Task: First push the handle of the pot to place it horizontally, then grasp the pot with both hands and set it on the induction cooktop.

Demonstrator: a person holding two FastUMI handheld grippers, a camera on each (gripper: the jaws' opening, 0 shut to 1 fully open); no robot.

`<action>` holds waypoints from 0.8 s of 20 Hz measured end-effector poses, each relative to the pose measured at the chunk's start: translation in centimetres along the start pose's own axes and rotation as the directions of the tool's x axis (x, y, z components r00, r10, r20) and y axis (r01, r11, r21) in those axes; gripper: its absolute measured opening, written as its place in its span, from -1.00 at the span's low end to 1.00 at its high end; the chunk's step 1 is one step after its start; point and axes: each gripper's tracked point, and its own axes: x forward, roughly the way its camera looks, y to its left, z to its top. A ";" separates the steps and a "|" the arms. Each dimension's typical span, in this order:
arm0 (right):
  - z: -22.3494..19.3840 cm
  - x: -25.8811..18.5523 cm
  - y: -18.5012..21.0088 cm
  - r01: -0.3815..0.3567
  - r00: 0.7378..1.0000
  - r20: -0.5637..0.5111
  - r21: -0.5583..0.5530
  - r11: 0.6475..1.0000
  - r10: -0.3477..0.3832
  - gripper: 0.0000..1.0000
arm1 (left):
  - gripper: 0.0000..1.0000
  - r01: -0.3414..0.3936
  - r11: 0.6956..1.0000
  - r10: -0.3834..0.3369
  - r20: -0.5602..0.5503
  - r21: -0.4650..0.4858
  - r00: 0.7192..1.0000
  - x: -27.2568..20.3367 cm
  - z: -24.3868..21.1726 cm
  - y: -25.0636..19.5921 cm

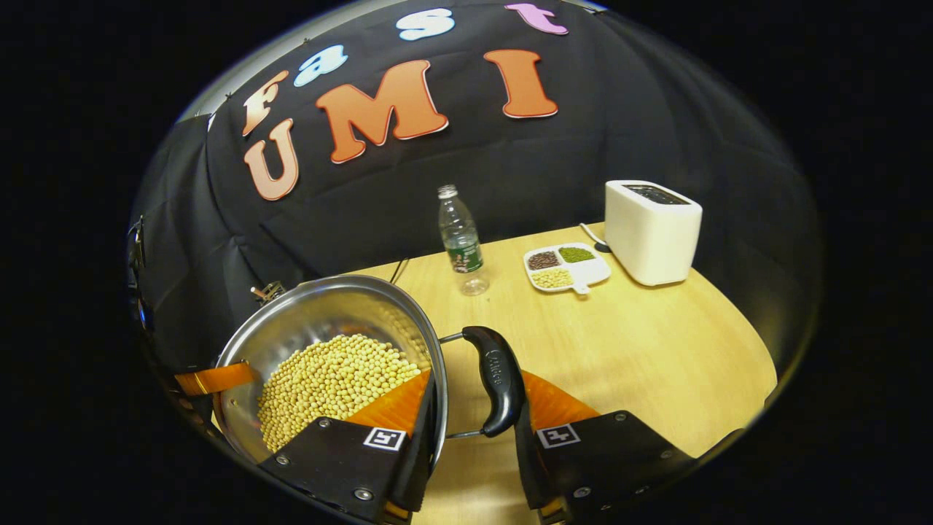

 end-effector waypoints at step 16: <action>-2.6 5.1 12.9 -0.099 0.992 -0.088 -0.060 0.993 0.093 0.02 | 0.25 -0.142 0.985 0.143 0.000 -0.093 0.990 -1.4 1.6 12.2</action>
